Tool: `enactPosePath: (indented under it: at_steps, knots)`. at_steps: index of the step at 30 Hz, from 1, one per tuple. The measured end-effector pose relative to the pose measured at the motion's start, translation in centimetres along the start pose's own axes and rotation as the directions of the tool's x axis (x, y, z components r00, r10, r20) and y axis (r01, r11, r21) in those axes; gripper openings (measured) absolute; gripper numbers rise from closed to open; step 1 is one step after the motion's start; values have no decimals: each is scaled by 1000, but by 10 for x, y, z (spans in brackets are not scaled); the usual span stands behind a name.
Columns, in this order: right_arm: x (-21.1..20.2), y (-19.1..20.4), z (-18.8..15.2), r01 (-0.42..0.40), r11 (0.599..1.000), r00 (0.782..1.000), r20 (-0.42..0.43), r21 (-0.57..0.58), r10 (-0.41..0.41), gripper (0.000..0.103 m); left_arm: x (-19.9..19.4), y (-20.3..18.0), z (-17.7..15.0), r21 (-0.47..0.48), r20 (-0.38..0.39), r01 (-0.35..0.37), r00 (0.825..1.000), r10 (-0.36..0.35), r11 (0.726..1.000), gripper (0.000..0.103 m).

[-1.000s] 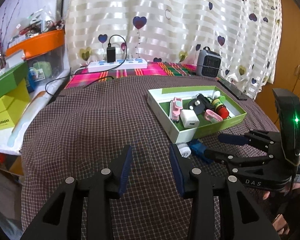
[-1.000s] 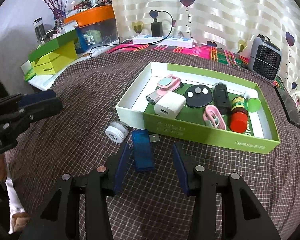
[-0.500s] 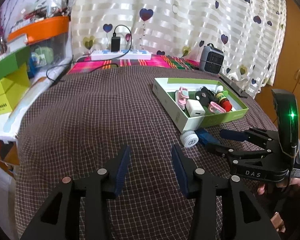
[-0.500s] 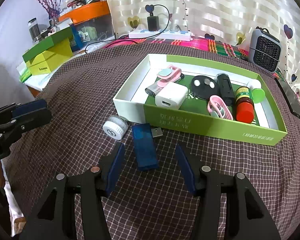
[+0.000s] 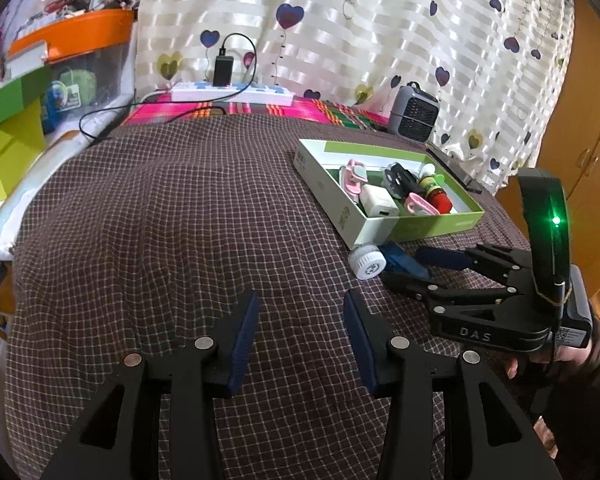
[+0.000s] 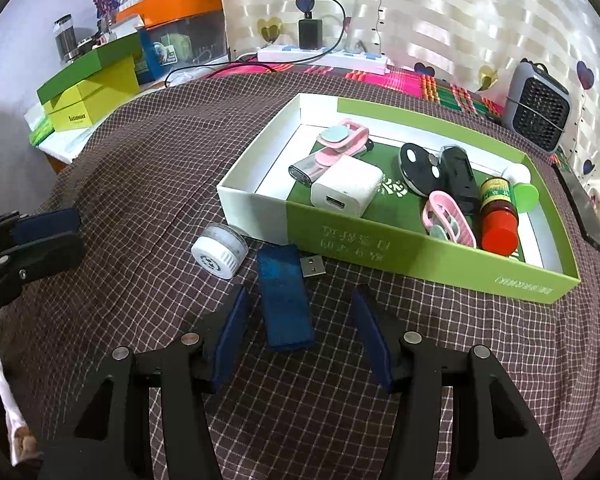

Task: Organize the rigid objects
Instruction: 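Close the right gripper on the blue USB stick while the left gripper grasps the white tape roll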

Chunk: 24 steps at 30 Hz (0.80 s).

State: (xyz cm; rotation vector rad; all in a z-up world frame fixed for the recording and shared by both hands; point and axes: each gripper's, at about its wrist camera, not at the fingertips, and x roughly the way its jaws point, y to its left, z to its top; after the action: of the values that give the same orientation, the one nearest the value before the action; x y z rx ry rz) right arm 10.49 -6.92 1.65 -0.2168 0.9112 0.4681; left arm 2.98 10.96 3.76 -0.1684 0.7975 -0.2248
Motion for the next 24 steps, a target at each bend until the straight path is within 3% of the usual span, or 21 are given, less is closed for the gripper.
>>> enactPosePath:
  at_steps: [7, 11, 24]
  knots:
    - [1, 0, 1, 0, 1000, 1000, -1, -5, 0, 52, 7, -9, -2, 4, -26, 15, 1000, -15, 1000, 43]
    - [-2, 1, 0, -8, 1000, 1000, 7, -10, 8, 25, 13, -15, -2, 0, -41, 35, 999, -35, 999, 43]
    - [-8, -6, -5, -51, 998, 999, 8, -19, 52, 23, 38, -35, 7, 0, -73, 62, 995, -62, 998, 43]
